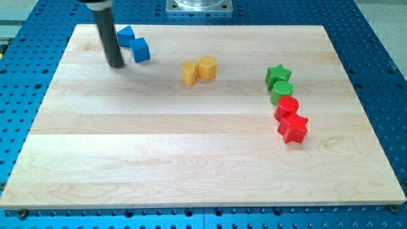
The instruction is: Slide the blue triangle into the blue cube
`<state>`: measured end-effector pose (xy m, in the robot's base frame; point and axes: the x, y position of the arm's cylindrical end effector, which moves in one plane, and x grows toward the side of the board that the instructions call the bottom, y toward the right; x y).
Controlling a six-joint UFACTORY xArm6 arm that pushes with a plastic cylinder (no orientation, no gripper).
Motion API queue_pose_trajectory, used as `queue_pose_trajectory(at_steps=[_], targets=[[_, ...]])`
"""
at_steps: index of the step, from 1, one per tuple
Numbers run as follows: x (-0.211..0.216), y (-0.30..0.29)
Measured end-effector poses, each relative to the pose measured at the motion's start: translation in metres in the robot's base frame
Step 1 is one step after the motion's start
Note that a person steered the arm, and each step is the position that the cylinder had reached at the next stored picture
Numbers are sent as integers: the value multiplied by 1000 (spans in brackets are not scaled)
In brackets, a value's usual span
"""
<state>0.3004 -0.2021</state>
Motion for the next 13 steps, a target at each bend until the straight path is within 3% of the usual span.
queue_pose_trajectory(at_steps=[1,3,5,6,7,8,9,10,11,12,13], targets=[[-45,38],[23,159],[-9,33],[29,52],[29,147],[23,63],[-12,-46],[-84,-22],[-106,39],[-61,112],[14,135]])
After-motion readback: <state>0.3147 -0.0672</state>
